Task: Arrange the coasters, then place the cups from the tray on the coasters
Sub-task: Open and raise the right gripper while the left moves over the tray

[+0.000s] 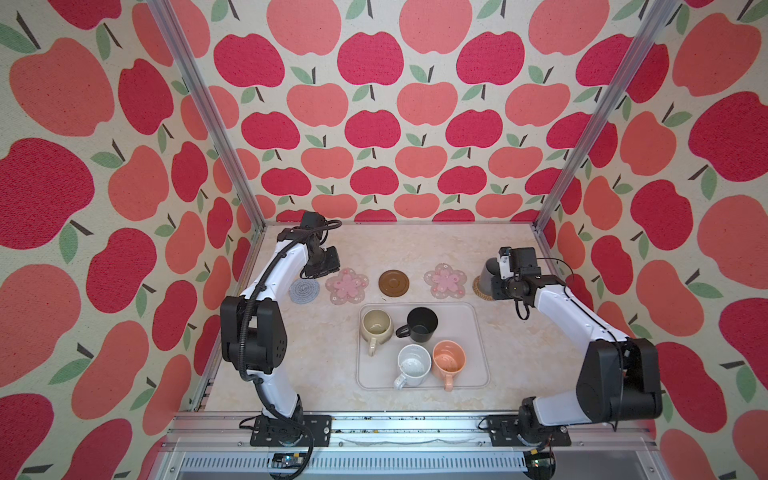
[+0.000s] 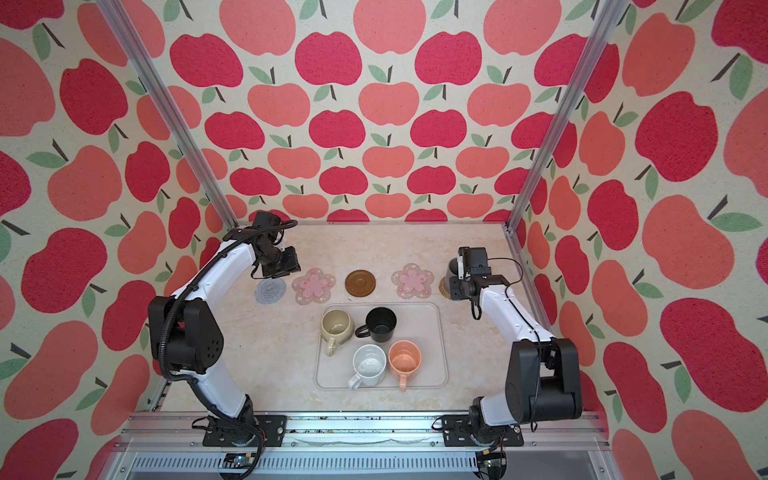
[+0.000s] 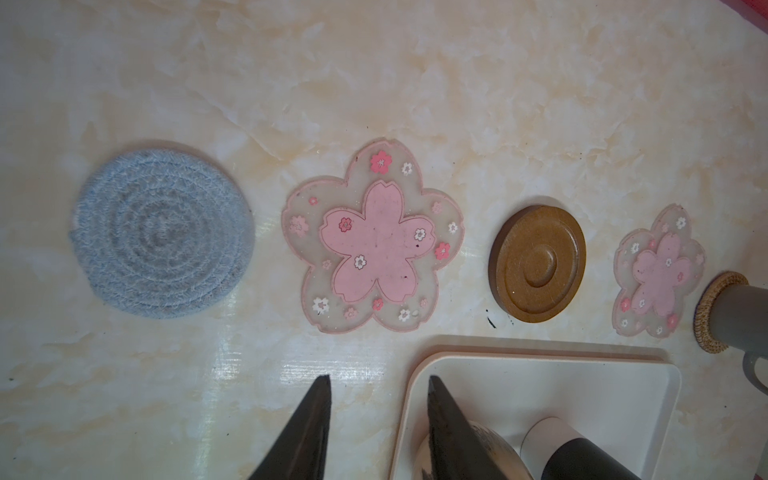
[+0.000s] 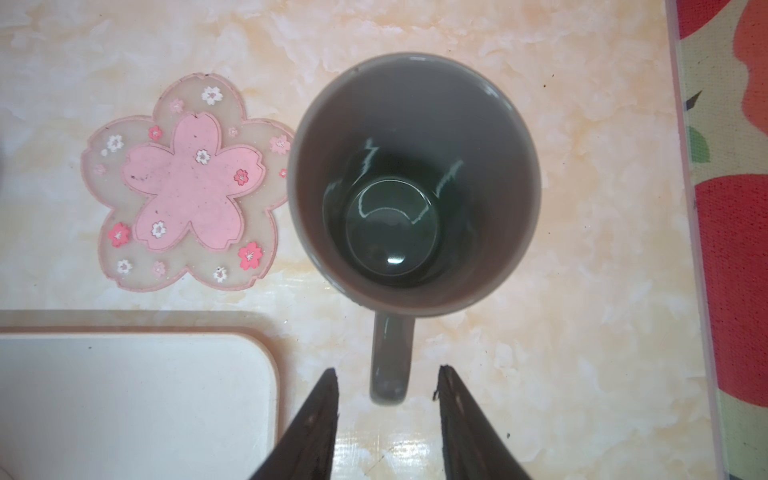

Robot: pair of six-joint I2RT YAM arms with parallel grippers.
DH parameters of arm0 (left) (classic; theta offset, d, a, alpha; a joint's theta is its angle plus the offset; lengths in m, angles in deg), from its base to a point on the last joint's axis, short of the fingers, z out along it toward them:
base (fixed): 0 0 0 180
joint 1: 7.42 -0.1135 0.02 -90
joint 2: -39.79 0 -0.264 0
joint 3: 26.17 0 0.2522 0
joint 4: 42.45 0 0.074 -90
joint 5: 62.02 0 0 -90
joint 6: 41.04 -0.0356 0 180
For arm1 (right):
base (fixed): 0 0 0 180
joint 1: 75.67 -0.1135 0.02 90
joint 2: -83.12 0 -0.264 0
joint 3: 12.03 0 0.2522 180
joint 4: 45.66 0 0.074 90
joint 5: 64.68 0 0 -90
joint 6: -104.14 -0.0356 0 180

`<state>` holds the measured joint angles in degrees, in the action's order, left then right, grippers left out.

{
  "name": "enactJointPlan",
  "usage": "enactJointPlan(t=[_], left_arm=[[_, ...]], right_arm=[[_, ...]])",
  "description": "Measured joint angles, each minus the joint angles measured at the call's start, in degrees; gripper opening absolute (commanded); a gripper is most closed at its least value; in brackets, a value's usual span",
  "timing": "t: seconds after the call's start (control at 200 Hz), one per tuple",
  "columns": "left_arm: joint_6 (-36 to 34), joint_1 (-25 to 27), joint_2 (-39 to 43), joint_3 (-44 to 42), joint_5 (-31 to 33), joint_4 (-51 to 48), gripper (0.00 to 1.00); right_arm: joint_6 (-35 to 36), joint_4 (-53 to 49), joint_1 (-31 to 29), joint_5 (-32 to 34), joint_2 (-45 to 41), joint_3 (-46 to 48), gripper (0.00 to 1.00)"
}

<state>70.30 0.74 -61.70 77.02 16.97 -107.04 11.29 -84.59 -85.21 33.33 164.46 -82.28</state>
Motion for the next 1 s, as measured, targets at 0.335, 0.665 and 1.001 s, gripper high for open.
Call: enactJointPlan(t=[0.335, 0.665, 1.001], left_arm=[[-0.44, 0.02, 5.01, -4.13, 0.04, -0.2, 0.42], [-1.51, 0.92, 11.26, -9.4, 0.63, -1.07, 0.42], [-1.51, 4.76, 17.7, -15.63, 3.15, -2.47, 0.42]], right_arm=[[-4.52, -4.35, -0.33, 1.4, -6.25, -0.74, 0.44], [-10.84, -8.02, -0.96, 1.79, -11.1, -0.57, 0.44], [-13.14, -12.07, -4.35, 1.79, -17.73, 0.26, 0.46]])
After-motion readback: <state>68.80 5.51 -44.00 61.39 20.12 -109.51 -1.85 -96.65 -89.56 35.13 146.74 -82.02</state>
